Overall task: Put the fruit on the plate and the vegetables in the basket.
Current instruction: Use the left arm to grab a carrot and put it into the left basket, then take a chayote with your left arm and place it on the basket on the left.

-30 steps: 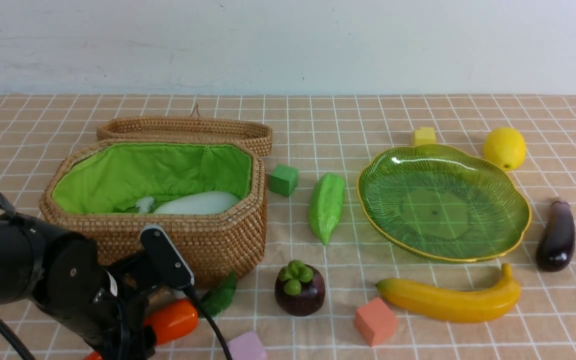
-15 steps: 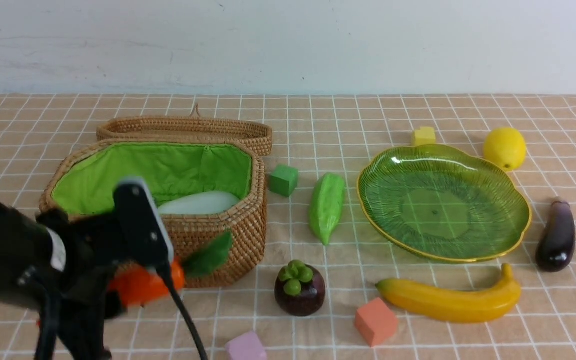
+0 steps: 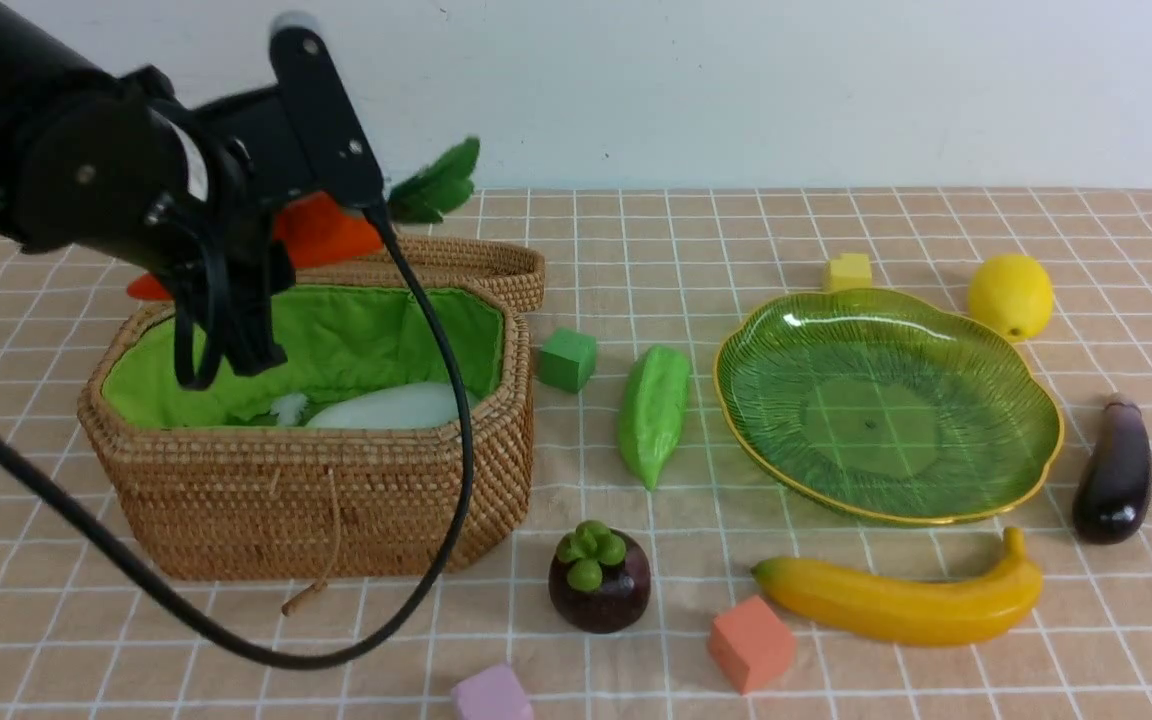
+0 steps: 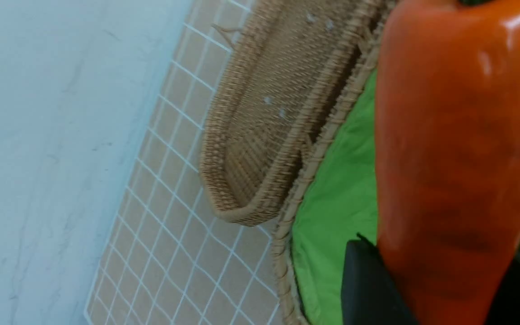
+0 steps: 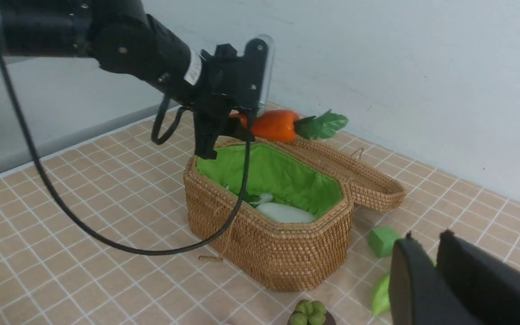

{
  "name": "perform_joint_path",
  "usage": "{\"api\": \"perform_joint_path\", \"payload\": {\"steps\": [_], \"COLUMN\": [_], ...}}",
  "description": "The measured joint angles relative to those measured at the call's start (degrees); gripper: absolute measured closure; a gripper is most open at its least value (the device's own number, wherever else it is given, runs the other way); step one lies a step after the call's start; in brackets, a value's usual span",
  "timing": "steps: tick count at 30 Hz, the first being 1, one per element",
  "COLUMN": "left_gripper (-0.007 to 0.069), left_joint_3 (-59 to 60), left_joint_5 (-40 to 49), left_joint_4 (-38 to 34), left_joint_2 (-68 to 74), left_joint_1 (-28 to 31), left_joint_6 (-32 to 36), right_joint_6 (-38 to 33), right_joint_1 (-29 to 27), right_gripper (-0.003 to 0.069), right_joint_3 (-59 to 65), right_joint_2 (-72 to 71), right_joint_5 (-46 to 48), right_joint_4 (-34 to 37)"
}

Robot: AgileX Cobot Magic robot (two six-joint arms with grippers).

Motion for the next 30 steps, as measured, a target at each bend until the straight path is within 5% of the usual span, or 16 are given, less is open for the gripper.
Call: {"api": "perform_joint_path", "payload": {"steps": [8,13,16,17,21,23,30], "left_gripper": [-0.0008,-0.0021,0.0113,0.0214,0.0534,0.0631,0.0602], "left_joint_3": [-0.2,-0.2,-0.2,-0.2,-2.3,-6.0,-25.9], "left_joint_5": [-1.1,2.0,5.5,6.5,11.0,14.9,27.2], "left_joint_4": [2.0,-4.2,-17.3,-23.2,-31.0,-33.0,-33.8], "left_joint_2": [1.1,0.4,-1.1,-2.0,-2.6,-0.8,14.0], "left_joint_1": [0.0,0.0,-0.8,-2.1,-8.1,-11.0,-12.9], "left_joint_6": [-0.1,-6.1,-17.1,-20.0,-23.3,-26.6,-31.8], "right_joint_6": [0.0,0.2,3.2,4.9,9.2,11.6,17.0], "right_joint_1": [0.0,0.0,0.0,0.0,0.0,0.0,0.0], "right_gripper": [0.0561,0.0559,0.0558,0.0558,0.0555,0.0553,0.0550], "right_joint_3": [0.0,0.0,0.0,0.0,0.0,0.0,0.0], "right_joint_2": [0.0,0.0,0.0,0.0,0.0,0.0,0.0], "right_joint_5": [0.8,0.9,2.0,3.0,6.0,7.4,11.7], "right_joint_4": [-0.1,-0.1,-0.3,-1.2,-4.9,-7.2,-11.3]}}
